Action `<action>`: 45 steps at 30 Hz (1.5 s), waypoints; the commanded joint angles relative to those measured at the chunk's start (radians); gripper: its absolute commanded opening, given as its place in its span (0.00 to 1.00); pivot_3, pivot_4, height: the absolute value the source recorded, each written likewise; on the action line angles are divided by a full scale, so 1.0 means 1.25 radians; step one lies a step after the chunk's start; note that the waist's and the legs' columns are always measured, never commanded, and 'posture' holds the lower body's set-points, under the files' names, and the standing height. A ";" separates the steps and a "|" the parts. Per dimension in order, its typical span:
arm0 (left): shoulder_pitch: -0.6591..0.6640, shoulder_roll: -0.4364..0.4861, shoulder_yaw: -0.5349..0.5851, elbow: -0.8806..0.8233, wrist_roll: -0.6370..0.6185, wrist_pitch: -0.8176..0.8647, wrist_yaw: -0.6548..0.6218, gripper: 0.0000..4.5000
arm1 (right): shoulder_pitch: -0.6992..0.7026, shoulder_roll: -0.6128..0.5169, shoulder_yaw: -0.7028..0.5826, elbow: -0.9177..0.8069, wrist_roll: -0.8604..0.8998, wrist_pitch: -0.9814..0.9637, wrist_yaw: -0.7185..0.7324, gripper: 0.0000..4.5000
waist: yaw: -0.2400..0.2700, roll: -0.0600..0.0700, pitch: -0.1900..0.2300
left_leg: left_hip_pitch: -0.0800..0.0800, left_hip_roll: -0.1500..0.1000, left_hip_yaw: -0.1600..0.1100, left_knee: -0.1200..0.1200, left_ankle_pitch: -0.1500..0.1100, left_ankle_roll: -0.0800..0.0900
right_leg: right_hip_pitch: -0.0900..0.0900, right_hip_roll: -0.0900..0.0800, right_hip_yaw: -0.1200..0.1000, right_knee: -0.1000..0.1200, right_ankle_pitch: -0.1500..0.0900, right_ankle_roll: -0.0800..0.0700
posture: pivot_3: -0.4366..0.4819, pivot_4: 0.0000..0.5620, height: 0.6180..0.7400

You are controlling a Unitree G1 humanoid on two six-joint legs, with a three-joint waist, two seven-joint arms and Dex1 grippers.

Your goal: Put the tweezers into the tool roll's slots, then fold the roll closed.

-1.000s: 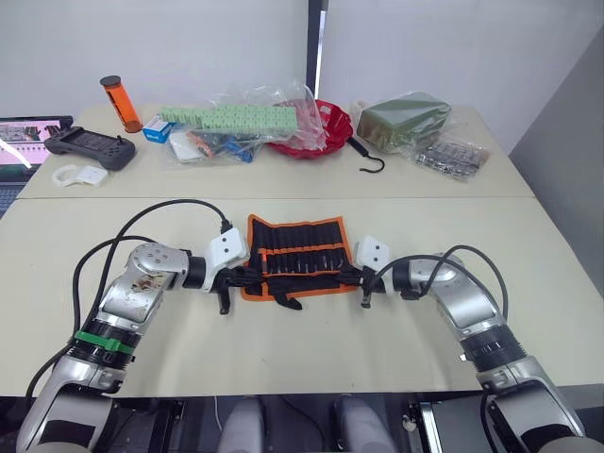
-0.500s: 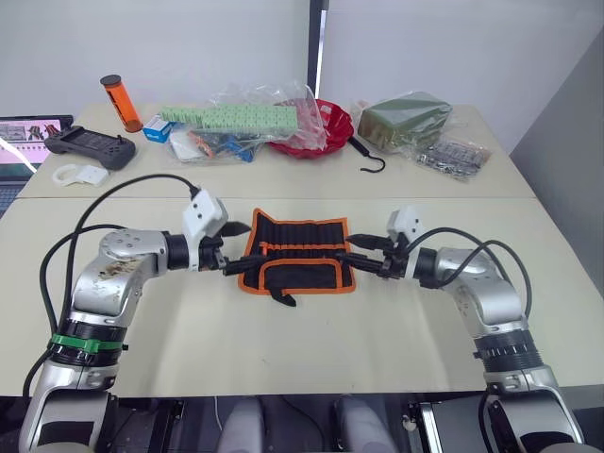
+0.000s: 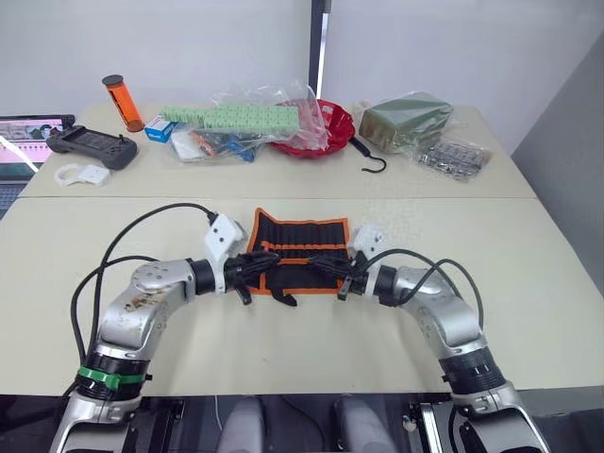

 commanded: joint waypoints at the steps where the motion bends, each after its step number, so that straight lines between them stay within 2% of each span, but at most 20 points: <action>1: 0.008 -0.010 -0.025 -0.026 0.028 -0.031 0.026 0.00 | 0.003 0.018 0.000 -0.005 -0.027 -0.034 -0.045 0.00 | -0.003 0.000 0.000 | 0.000 0.000 0.000 0.000 0.000 0.000 | 0.000 0.000 0.000 0.000 0.000 0.000 | 0.48 0.27 1.00; 9: -0.004 -0.096 -0.054 0.060 0.084 -0.053 0.123 0.00 | -0.001 0.051 0.017 0.085 -0.117 -0.067 -0.148 0.00 | -0.005 0.000 0.000 | 0.001 0.000 0.000 0.000 0.000 0.000 | 0.000 0.000 0.000 0.000 0.000 0.000 | 0.48 0.27 1.00; 16: 0.028 -0.081 -0.045 0.131 0.135 -0.127 0.144 0.00 | 0.020 0.040 0.012 0.110 -0.134 -0.075 -0.163 0.00 | -0.005 0.000 -0.001 | 0.003 0.000 0.000 0.000 0.000 0.000 | 0.002 0.000 0.000 0.000 0.000 0.000 | 0.48 0.27 1.00; 22: 0.044 -0.096 0.016 0.140 0.091 -0.119 0.153 0.00 | 0.031 0.033 -0.001 0.118 -0.134 -0.082 -0.179 0.00 | -0.004 0.000 -0.002 | 0.004 0.000 0.000 0.000 0.000 0.000 | 0.003 0.000 0.000 0.000 0.000 0.000 | 0.48 0.27 1.00; 37: 0.057 -0.089 0.025 0.119 0.074 -0.124 0.154 0.00 | 0.069 0.014 -0.036 0.049 -0.089 -0.147 -0.149 0.00 | -0.007 0.000 -0.002 | 0.004 0.000 0.000 0.000 0.000 0.000 | 0.003 0.000 0.000 0.001 0.000 0.000 | 0.48 0.27 1.00; 43: 0.055 -0.100 0.071 0.088 0.013 -0.140 0.125 0.00 | 0.070 0.003 -0.062 -0.005 -0.032 -0.165 -0.094 0.00 | -0.008 0.000 -0.002 | 0.002 0.000 0.000 0.000 0.000 0.000 | 0.001 0.000 0.000 0.000 0.000 0.000 | 0.48 0.27 1.00; 45: 0.051 -0.099 0.099 0.047 -0.036 -0.120 0.107 0.00 | 0.075 0.002 -0.080 -0.036 0.006 -0.145 -0.078 0.00 | -0.008 0.000 -0.002 | 0.002 0.000 0.000 -0.001 0.000 0.000 | 0.001 0.000 0.000 0.000 0.000 0.000 | 0.48 0.27 1.00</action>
